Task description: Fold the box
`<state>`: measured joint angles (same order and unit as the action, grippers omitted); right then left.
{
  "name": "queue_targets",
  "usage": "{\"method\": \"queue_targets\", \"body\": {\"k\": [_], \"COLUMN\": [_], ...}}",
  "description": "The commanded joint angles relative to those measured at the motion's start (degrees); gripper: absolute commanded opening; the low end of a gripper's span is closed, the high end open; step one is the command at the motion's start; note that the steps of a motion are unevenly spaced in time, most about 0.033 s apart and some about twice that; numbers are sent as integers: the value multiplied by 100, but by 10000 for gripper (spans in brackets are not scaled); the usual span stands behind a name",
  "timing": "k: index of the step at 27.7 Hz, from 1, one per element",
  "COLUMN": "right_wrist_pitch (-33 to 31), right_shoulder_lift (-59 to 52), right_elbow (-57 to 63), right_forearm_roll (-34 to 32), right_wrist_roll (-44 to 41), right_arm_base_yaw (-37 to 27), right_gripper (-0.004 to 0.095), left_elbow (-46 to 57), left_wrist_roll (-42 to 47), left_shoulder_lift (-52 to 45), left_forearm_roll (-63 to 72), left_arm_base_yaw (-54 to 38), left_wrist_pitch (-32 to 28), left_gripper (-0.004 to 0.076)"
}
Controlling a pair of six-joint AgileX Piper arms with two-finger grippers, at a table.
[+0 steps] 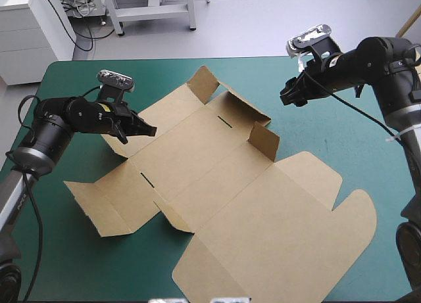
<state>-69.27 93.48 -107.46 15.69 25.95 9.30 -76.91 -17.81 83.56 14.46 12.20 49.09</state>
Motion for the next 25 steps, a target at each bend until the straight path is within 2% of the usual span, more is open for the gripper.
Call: {"method": "queue_targets", "body": {"k": [1,11,17,25], "right_wrist_pitch": [227,227,227,227], "right_shoulder_lift": [-75,759,1261,1693], "right_elbow": [-172,-172,-172,-150], "right_forearm_roll": [180,572,519,127], "right_wrist_roll": [67,110,119,-86], "right_arm_base_yaw": [-29,-4,248,597], "right_gripper": [597,597,597,597], "left_elbow": [-189,-189,-189,-189], "left_wrist_roll": [-13,-13,0,0], "left_shoulder_lift": [-246,-246,-246,-246], "left_forearm_roll": [131,146,146,124], "left_arm_base_yaw": [0,0,0,0], "left_wrist_pitch": [-218,-205,-195,-164], "left_gripper": [-8,-8,-8,-8]}}
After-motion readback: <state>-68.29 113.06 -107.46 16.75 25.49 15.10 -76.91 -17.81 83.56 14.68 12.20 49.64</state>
